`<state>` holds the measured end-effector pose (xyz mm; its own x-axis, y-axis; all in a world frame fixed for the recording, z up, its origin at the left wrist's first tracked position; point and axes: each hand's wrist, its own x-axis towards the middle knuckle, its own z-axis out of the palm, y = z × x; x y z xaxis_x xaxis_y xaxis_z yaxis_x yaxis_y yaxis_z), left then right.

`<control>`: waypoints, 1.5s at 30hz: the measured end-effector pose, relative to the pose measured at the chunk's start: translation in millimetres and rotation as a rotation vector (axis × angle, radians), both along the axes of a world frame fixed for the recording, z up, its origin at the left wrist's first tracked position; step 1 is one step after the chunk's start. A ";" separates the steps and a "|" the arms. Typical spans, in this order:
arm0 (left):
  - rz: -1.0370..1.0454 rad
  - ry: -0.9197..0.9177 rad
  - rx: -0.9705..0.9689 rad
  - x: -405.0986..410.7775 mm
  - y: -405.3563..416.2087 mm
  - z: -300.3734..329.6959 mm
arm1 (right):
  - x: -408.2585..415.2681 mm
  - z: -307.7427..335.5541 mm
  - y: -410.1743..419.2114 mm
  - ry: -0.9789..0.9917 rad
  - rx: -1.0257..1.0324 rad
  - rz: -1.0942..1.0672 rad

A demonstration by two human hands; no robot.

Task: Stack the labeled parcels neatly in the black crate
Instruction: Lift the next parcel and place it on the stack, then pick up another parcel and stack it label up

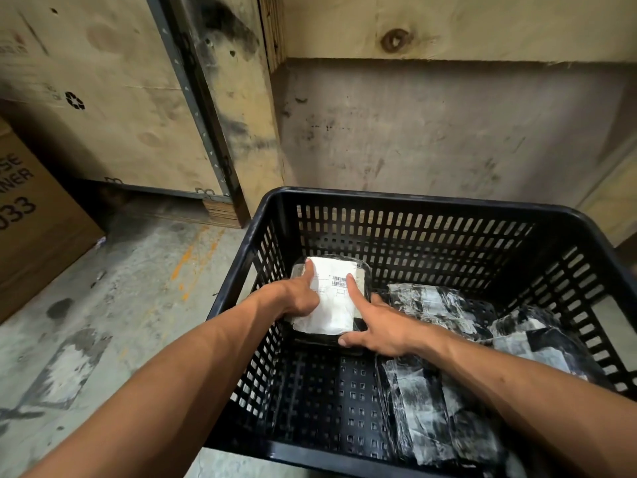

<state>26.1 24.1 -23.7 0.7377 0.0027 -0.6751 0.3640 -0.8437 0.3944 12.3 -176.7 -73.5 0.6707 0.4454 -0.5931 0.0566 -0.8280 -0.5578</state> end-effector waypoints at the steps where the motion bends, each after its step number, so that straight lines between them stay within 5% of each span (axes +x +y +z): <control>1: -0.012 0.002 0.010 0.5 0.1 0.8 | -0.6 1.7 0.4 0.005 -0.007 0.000; 18: -0.116 -0.098 0.148 0.2 7.9 4.6 | 2.4 21.9 -6.7 -0.055 -0.008 0.032; 24: -0.207 -0.331 0.315 -2.8 -16.1 22.9 | 14.1 83.2 -42.6 -0.197 0.026 0.080; 29: -0.344 -0.550 0.086 -8.8 -73.6 30.5 | 23.6 121.1 -109.9 -0.316 -0.242 0.066; 39: -0.630 -0.441 -0.044 -23.9 -137.3 -16.4 | 11.5 100.4 -144.5 -0.197 -0.312 0.012; 45: -0.624 -0.371 -0.386 -45.8 -155.1 -33.7 | 10.3 112.4 -143.4 0.037 -0.507 0.159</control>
